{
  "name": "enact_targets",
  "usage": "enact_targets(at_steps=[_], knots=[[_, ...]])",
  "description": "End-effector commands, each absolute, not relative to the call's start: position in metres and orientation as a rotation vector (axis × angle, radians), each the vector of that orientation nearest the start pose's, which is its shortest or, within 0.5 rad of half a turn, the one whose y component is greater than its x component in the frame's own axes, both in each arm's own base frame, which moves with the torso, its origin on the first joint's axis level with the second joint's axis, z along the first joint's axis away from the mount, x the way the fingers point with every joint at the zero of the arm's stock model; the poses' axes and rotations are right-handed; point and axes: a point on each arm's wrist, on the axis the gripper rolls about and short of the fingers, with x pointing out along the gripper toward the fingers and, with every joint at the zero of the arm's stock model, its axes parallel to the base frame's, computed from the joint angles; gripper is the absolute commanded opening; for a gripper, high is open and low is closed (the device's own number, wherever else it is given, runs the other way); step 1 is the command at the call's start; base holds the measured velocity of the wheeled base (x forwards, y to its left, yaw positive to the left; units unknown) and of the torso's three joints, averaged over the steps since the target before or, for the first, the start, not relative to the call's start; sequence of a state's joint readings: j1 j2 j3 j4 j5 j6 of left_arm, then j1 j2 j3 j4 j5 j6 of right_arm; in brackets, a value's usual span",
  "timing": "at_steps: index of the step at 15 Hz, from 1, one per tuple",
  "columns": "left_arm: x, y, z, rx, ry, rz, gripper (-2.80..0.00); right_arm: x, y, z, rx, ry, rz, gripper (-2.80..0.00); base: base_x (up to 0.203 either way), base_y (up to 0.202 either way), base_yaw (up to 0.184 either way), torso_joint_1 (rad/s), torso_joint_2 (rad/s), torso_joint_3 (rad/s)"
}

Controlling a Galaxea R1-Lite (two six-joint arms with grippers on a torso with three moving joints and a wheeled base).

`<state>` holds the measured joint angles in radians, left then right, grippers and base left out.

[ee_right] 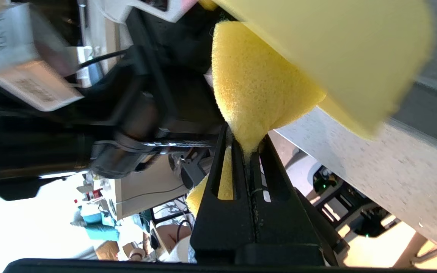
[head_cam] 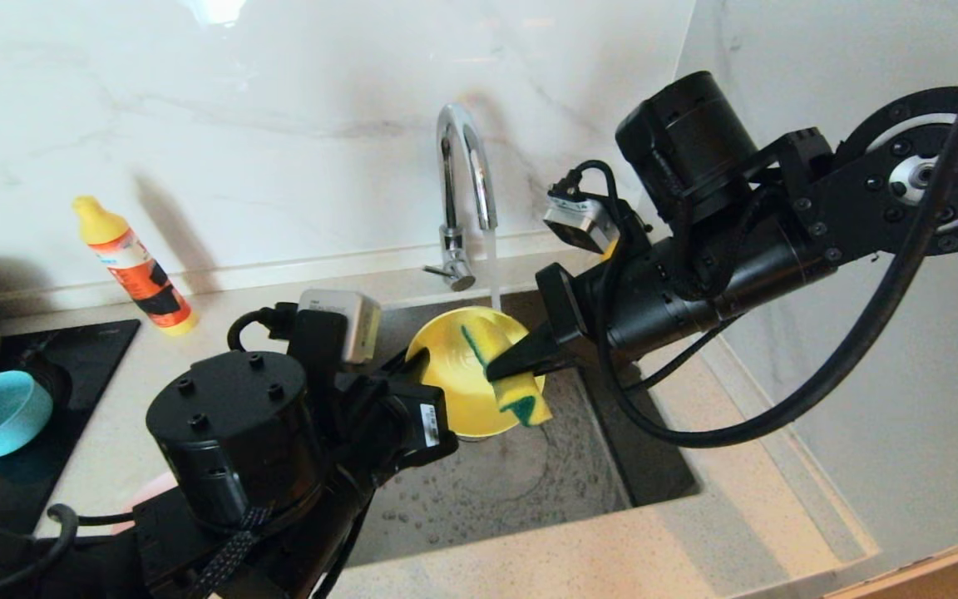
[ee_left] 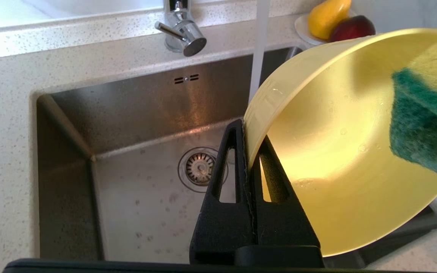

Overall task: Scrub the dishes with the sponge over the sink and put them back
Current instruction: Wipe the bowl, then rinse the bowl

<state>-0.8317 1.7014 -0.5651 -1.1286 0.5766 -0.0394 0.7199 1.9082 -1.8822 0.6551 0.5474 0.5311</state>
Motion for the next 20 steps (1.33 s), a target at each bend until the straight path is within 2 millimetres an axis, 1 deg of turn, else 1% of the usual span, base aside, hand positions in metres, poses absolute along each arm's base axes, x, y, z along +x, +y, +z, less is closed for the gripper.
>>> enact_targets(at_steps=[1,3,6,10,11,13,14,16,17,18,20], knots=[[0.198,-0.198,0.175,-0.05,-0.007,-0.249,-2.8,0.258,0.233,0.292,0.385,1.036,0.969,-2.8,0.0,0.0,0.0,0.0,0.0,0.0],[0.197,-0.197,0.175,-0.05,-0.007,-0.25,-2.8,0.255,0.22,0.293,0.39,1.046,0.942,-2.8,0.0,0.0,0.0,0.0,0.0,0.0],[0.197,-0.197,0.176,-0.052,-0.009,-0.247,-2.8,0.25,0.21,0.288,0.391,1.068,0.918,-2.8,0.0,0.0,0.0,0.0,0.0,0.0],[0.2,-0.197,0.178,-0.055,-0.014,-0.239,-2.8,0.245,0.211,0.284,0.385,1.095,0.919,-2.8,0.0,0.0,0.0,0.0,0.0,0.0],[0.206,-0.195,0.176,-0.051,-0.008,-0.217,-2.8,0.238,0.212,0.284,0.375,1.106,0.932,-2.8,0.0,0.0,0.0,0.0,0.0,0.0],[0.217,-0.193,0.168,-0.034,0.014,-0.186,-2.8,0.231,0.211,0.288,0.371,1.098,0.946,-2.8,0.0,0.0,0.0,0.0,0.0,0.0],[0.223,-0.193,0.161,-0.02,0.032,-0.171,-2.8,0.226,0.207,0.295,0.373,1.071,0.958,-2.8,0.0,0.0,0.0,0.0,0.0,0.0],[0.24,-0.188,0.143,0.024,0.118,-0.122,-2.8,0.215,0.196,0.312,0.379,1.008,0.982,-2.8,0.0,0.0,0.0,0.0,0.0,0.0],[0.244,-0.187,0.135,0.038,0.169,-0.109,-2.8,0.212,0.19,0.317,0.382,0.987,0.983,-2.8,0.0,0.0,0.0,0.0,0.0,0.0],[0.249,-0.186,0.129,0.038,0.221,-0.094,-2.8,0.211,0.182,0.32,0.381,0.967,0.975,-2.8,0.0,0.0,0.0,0.0,0.0,0.0],[0.258,-0.187,0.125,0.008,0.319,-0.077,-2.8,0.208,0.168,0.322,0.373,0.936,0.959,-2.8,0.0,0.0,0.0,0.0,0.0,0.0]])
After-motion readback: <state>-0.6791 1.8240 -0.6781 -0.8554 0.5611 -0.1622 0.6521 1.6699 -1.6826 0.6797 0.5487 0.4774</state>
